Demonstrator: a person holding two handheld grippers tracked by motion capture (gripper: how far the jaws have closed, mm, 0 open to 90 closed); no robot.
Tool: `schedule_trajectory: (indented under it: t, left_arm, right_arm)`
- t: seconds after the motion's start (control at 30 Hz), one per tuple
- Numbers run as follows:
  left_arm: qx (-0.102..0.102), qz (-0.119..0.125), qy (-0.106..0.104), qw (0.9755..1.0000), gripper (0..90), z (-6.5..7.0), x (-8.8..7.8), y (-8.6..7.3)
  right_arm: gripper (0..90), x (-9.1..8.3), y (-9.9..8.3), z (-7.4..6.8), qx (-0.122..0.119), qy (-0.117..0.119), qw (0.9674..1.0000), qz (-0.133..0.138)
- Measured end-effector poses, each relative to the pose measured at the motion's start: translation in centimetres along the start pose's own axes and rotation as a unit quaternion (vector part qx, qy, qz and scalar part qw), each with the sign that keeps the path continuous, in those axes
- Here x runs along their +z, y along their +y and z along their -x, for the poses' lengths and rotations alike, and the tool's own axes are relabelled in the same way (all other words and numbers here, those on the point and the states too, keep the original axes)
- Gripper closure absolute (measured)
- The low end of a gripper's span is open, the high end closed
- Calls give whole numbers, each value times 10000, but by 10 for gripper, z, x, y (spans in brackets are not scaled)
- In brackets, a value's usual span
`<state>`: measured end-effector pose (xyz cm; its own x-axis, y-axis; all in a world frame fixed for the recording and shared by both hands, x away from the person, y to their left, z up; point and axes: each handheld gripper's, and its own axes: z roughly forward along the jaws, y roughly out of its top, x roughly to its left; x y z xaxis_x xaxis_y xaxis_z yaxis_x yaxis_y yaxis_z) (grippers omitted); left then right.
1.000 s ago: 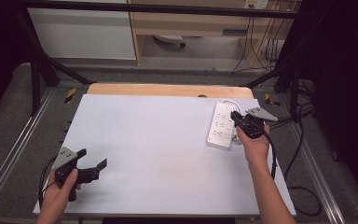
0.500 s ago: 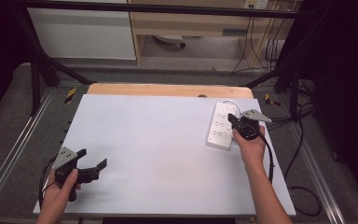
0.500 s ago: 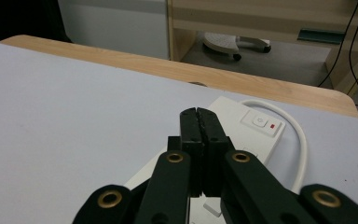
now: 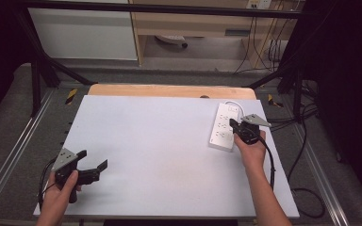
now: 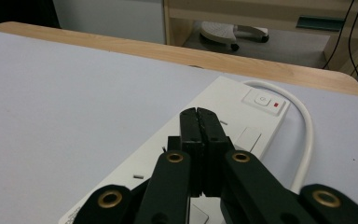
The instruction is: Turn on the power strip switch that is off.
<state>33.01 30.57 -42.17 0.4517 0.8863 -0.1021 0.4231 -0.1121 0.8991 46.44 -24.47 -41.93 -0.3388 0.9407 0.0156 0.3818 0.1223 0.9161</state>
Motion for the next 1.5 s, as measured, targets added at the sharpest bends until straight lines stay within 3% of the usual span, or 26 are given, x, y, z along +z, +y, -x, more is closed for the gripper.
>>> schedule_trajectory:
  t: [0.83,1.5]
  left_arm:
    - [-20,-33,45,10000,63,-2,1,-1]
    - [-60,-63,79,9999,64,-3,2,-1]
  right_arm:
    - [900,0,-27,4,91,-18,9999,-96]
    - [900,2,-37,2,215,18,9996,-159]
